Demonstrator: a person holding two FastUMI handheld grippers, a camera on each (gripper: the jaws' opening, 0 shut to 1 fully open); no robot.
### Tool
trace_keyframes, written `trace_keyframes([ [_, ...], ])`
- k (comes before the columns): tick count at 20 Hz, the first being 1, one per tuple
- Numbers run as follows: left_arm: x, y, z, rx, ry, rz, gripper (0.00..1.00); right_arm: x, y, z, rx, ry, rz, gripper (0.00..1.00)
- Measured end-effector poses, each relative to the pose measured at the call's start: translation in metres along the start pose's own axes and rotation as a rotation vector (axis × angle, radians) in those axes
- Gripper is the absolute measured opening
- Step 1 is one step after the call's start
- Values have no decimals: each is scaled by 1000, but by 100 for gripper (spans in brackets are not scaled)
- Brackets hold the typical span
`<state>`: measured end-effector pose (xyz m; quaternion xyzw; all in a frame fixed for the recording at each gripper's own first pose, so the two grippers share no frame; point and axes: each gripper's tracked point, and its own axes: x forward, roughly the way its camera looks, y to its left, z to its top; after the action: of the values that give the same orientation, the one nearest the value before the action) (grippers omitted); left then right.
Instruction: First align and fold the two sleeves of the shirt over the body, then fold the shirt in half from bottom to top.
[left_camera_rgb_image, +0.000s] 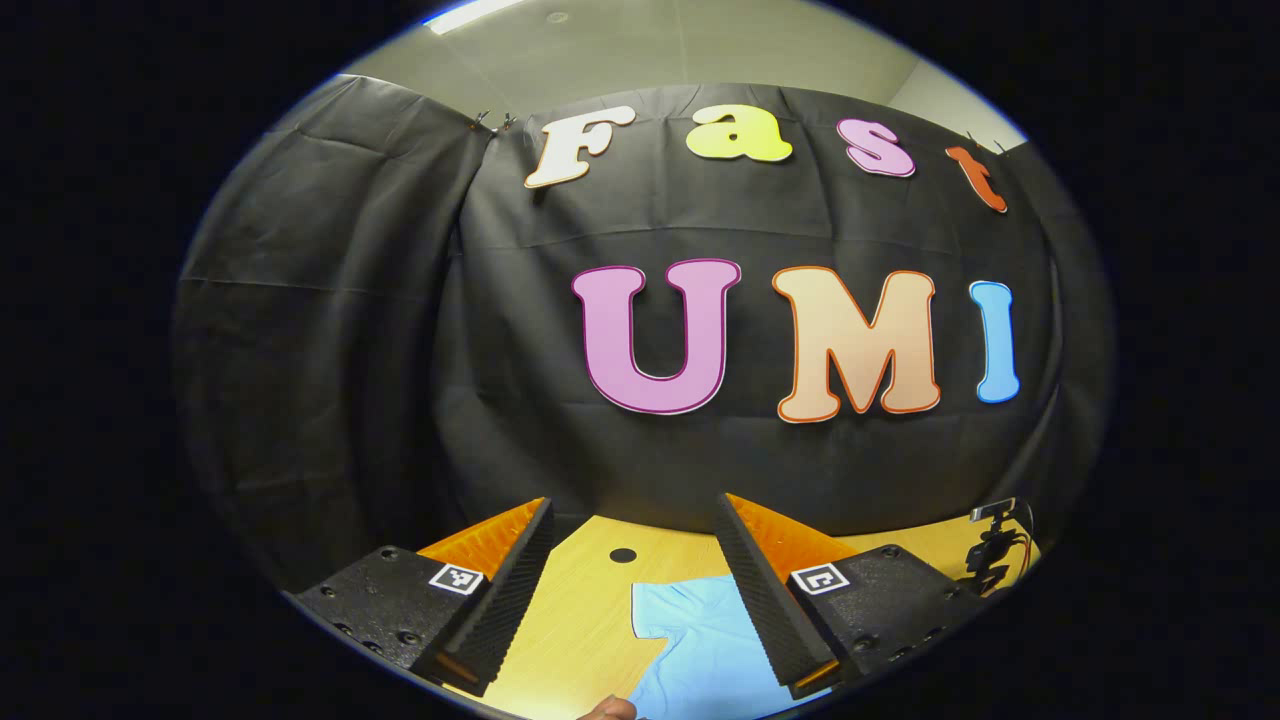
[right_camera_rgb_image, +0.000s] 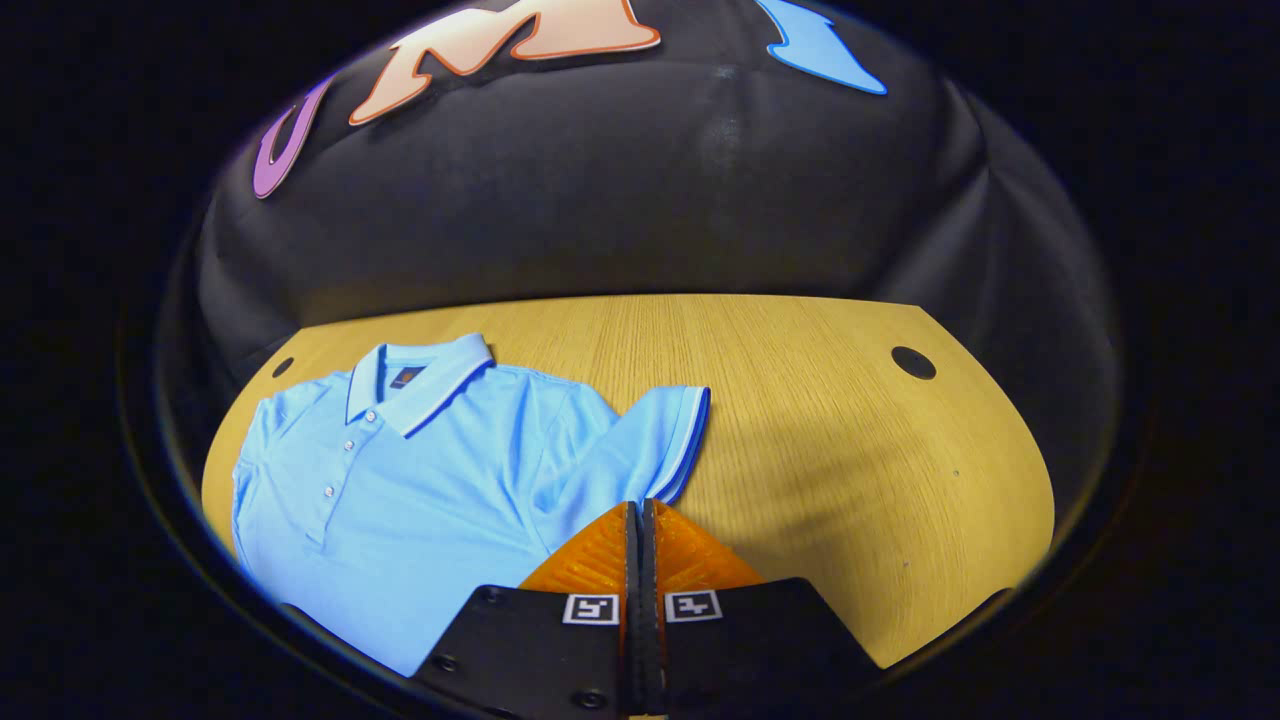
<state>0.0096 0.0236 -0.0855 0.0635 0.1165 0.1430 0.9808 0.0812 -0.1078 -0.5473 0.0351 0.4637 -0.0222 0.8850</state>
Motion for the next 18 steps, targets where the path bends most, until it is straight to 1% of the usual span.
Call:
trace_keyframes([
  [3,2,2,-2,-8,2,8,95,-7,11,18,29,-35,26,3],
  [5,3,1,-6,-20,14,7,95,-5,14,21,12,-37,22,2],
  [6,3,1,-10,-23,25,6,95,-2,11,20,-2,-22,4,2],
  [7,3,0,-12,-25,32,2,95,0,1,12,-26,11,-38,3],
  [8,2,-1,-12,-26,31,-1,95,2,-5,6,-40,28,-56,3],
  [9,1,0,-11,-24,27,-1,94,3,-6,2,-43,38,-59,1],
  [12,1,4,-12,-15,28,6,95,5,-21,6,-63,20,-112,77],
  [14,0,6,-12,-17,29,9,95,10,-17,2,-18,39,-102,80],
  [15,-1,6,-12,-16,30,12,95,13,-16,-2,5,59,-101,77],
  [16,-1,7,-12,-15,31,13,95,15,-17,-9,20,88,-94,77],
  [18,-1,7,-14,-12,35,15,95,20,-16,-6,56,72,-93,79],
])
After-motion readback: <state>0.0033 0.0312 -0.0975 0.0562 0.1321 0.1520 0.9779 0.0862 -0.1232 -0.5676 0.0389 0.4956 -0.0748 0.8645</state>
